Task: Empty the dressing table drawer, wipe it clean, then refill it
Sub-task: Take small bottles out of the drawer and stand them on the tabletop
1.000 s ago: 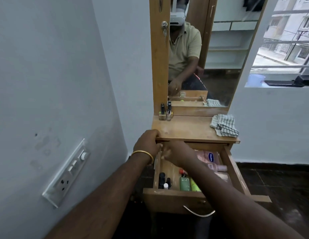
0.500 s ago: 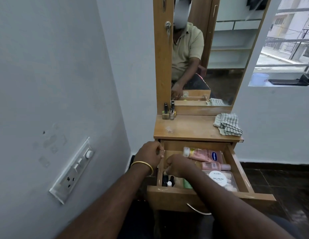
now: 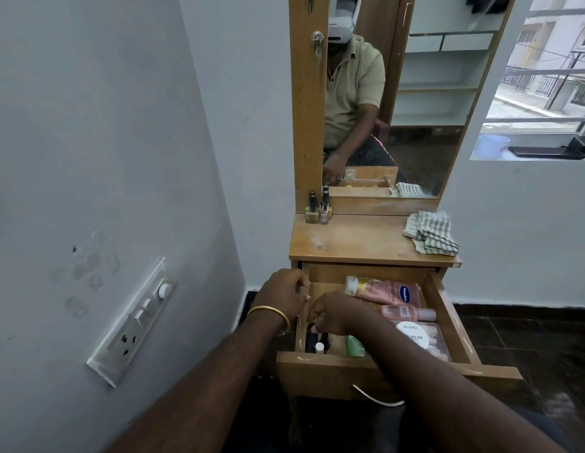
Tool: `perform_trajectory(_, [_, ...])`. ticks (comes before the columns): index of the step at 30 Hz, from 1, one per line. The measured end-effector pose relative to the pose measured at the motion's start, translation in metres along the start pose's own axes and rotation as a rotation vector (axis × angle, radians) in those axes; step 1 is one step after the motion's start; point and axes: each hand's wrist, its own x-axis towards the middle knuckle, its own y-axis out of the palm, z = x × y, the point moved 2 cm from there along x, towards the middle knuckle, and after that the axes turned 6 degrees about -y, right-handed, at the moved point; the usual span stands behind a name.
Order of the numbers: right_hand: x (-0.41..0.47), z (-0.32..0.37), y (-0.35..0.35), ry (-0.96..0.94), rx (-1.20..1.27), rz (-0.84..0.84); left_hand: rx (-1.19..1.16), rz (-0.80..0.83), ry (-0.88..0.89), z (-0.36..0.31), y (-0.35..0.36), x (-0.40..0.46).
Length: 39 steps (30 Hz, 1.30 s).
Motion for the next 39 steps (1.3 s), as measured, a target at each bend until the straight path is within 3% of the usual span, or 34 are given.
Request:
perform_trajectory(7, [0.004, 0.0, 0.0, 0.005, -0.073, 0.046, -0.02, 0.007, -0.013, 0.004, 0.002, 0.003])
perform_trajectory(15, [-0.002, 0.0, 0.002, 0.013, -0.123, -0.031, -0.02, 0.049, -0.005, 0.009, 0.009, 0.004])
perform_trajectory(23, [-0.019, -0.006, -0.041, 0.032, 0.018, -0.183, -0.107, 0.124, -0.014, 0.003, 0.017, 0.005])
perform_trajectory(30, [-0.031, 0.008, -0.085, -0.103, 0.009, -0.358, -0.232, 0.052, 0.068, -0.013, 0.005, 0.007])
perform_trajectory(35, [-0.036, 0.007, -0.081, -0.148, 0.191, -0.381, -0.243, -0.003, 0.073, -0.009, 0.001, 0.006])
perform_trajectory(39, [-0.038, -0.011, -0.05, -0.038, 0.312, -0.35, -0.257, -0.017, 0.035, 0.001, 0.003, 0.005])
